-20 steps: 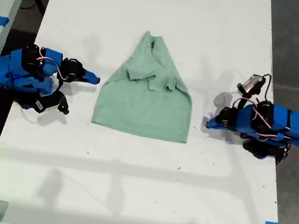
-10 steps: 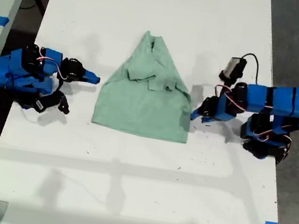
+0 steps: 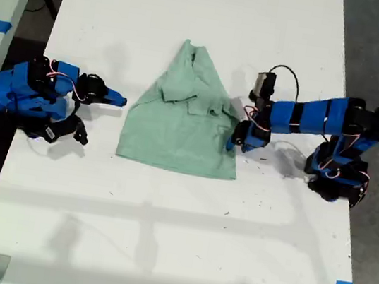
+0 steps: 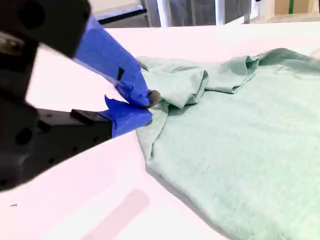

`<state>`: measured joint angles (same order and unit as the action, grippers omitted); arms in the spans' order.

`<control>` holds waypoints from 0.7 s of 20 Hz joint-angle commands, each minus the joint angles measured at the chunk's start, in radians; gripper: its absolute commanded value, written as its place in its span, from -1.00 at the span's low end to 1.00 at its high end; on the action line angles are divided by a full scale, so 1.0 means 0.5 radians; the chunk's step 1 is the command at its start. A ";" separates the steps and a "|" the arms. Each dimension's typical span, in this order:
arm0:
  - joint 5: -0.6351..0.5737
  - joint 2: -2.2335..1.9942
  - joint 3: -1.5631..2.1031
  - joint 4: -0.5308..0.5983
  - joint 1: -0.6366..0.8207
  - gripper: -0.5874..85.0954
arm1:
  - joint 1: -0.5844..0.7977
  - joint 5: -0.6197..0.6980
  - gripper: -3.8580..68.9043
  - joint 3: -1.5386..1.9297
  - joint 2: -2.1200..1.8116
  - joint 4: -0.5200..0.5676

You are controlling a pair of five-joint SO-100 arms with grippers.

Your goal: Fold t shirt

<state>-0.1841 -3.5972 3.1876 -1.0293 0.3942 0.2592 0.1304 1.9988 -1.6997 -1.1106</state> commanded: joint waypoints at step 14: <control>0.028 -0.018 0.009 -0.012 -0.003 -0.99 | -0.061 -0.031 -0.90 -0.936 -0.276 -0.629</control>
<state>-0.1841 -3.5972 3.1876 -1.0308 0.3927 0.2608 0.0721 1.7426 -1.8868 -1.3821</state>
